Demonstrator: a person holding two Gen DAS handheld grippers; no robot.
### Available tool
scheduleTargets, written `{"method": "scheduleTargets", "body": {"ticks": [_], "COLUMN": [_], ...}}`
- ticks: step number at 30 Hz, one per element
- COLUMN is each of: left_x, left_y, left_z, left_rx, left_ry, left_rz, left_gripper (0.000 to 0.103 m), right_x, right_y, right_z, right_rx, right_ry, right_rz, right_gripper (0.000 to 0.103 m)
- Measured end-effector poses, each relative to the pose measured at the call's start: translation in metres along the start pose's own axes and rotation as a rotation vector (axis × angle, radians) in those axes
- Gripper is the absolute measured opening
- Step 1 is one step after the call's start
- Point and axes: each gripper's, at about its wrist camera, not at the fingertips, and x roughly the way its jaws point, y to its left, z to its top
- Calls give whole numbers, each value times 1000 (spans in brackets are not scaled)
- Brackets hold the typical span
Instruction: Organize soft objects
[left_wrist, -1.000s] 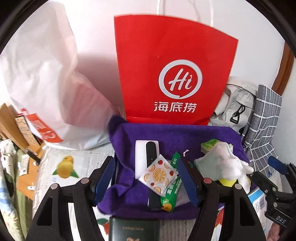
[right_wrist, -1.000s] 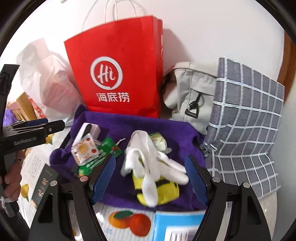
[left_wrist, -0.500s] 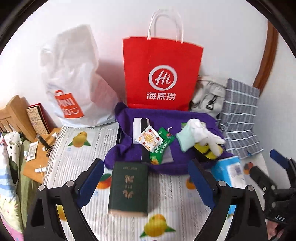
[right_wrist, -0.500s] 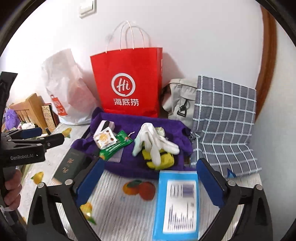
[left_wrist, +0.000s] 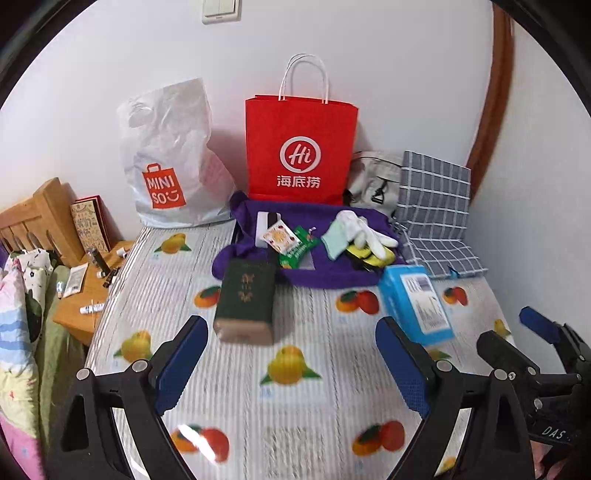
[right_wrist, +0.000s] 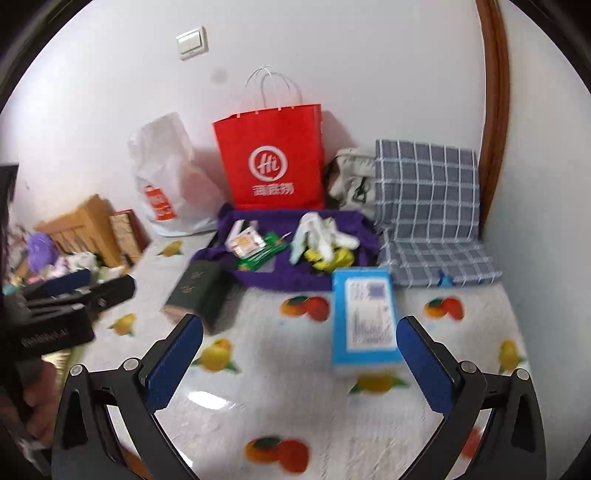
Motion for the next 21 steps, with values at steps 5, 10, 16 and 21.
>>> {"method": "scheduleTargets", "body": {"ticks": [5, 10, 16, 21], "left_x": [-32, -51, -65, -72], "left_y": [-6, -5, -5, -3], "left_z": [-25, -45, -64, -67], "left_rx": [3, -18, -11, 1], "left_ry": [-29, -42, -47, -56], "left_rz": [-1, 2, 4, 29], "left_gripper": [92, 92, 92, 92], "right_x": [-28, -54, -71, -77], "right_y": [3, 9, 12, 11], "right_z": [-22, -44, -61, -65], "right_rx": [-22, -53, -48, -35], "right_ry": [-27, -44, -50, -50], "right_rz": [-45, -78, -74, -65], "right_gripper": [103, 103, 103, 103]}}
